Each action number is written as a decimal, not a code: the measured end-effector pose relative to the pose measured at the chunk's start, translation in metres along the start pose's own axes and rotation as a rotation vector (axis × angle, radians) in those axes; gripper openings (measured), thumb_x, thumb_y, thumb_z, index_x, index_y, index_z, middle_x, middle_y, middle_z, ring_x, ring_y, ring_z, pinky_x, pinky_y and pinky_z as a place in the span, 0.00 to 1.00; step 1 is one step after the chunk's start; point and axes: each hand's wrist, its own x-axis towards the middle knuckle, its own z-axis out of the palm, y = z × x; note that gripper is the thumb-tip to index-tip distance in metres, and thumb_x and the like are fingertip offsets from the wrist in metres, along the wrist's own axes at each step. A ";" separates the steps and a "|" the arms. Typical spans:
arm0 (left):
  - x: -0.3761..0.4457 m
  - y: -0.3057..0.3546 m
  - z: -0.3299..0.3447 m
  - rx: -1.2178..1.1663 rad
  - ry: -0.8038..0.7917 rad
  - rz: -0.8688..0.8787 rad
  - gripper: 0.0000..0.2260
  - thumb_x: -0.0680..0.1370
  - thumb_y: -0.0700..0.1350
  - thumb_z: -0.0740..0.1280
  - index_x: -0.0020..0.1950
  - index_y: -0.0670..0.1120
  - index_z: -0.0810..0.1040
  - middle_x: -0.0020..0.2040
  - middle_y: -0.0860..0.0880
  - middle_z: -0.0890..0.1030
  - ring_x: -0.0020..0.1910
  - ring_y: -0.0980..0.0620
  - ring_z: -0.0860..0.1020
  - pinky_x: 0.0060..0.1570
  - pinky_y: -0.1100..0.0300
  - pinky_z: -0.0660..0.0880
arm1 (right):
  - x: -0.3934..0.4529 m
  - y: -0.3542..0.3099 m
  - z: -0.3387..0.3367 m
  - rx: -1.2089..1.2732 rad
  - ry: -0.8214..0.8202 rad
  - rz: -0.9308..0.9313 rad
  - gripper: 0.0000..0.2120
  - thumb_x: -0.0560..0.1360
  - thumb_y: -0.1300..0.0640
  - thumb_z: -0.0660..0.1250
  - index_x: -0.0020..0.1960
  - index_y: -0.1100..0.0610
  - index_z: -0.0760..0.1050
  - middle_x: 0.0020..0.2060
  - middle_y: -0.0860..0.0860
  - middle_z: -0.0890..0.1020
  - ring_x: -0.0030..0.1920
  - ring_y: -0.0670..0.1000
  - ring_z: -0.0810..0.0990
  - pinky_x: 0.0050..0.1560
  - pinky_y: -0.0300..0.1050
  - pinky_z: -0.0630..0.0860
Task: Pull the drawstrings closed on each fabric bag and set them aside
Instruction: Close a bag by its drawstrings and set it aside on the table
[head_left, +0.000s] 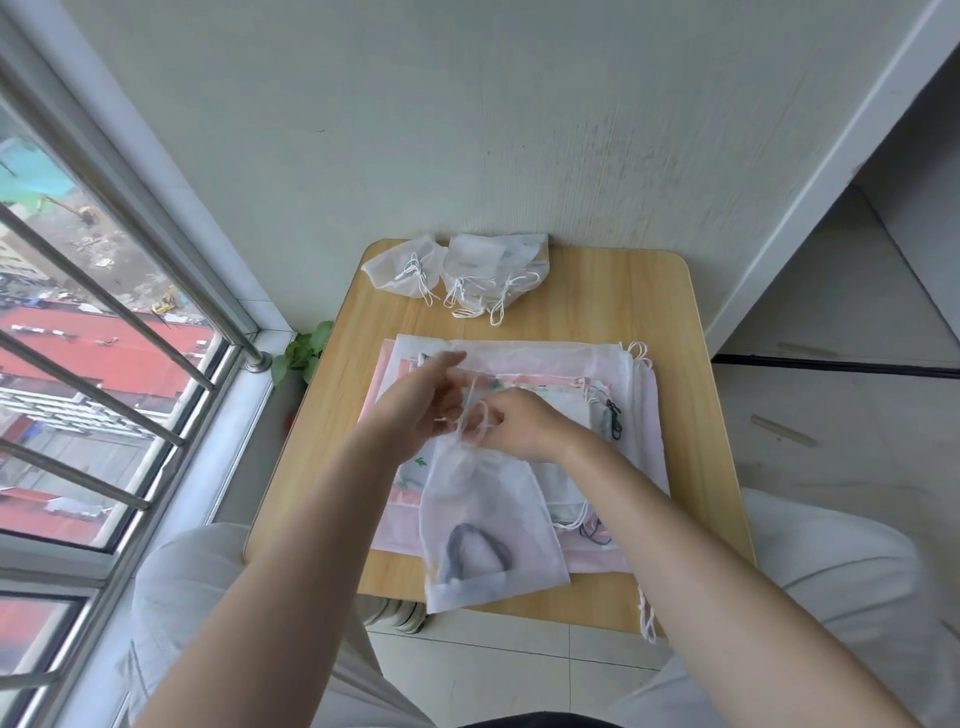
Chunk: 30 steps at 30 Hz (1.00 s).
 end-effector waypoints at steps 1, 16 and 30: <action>0.001 0.000 0.000 -0.072 -0.018 0.042 0.17 0.77 0.57 0.63 0.52 0.46 0.84 0.33 0.50 0.72 0.32 0.53 0.70 0.36 0.60 0.69 | 0.002 0.002 0.003 0.035 0.019 0.014 0.05 0.74 0.56 0.71 0.40 0.50 0.80 0.31 0.43 0.74 0.35 0.43 0.73 0.31 0.32 0.67; -0.012 -0.031 0.000 1.217 0.306 0.082 0.28 0.75 0.65 0.63 0.27 0.44 0.68 0.27 0.51 0.68 0.27 0.53 0.68 0.29 0.59 0.62 | 0.006 0.008 -0.016 -0.081 -0.059 0.091 0.11 0.69 0.47 0.75 0.48 0.51 0.81 0.40 0.41 0.78 0.43 0.42 0.77 0.42 0.36 0.71; -0.017 -0.036 0.023 0.355 0.223 0.280 0.07 0.78 0.41 0.68 0.44 0.41 0.85 0.34 0.48 0.83 0.32 0.55 0.79 0.41 0.63 0.77 | 0.001 0.012 -0.012 -0.284 -0.057 0.131 0.07 0.73 0.54 0.72 0.47 0.57 0.80 0.44 0.51 0.82 0.47 0.52 0.80 0.46 0.45 0.75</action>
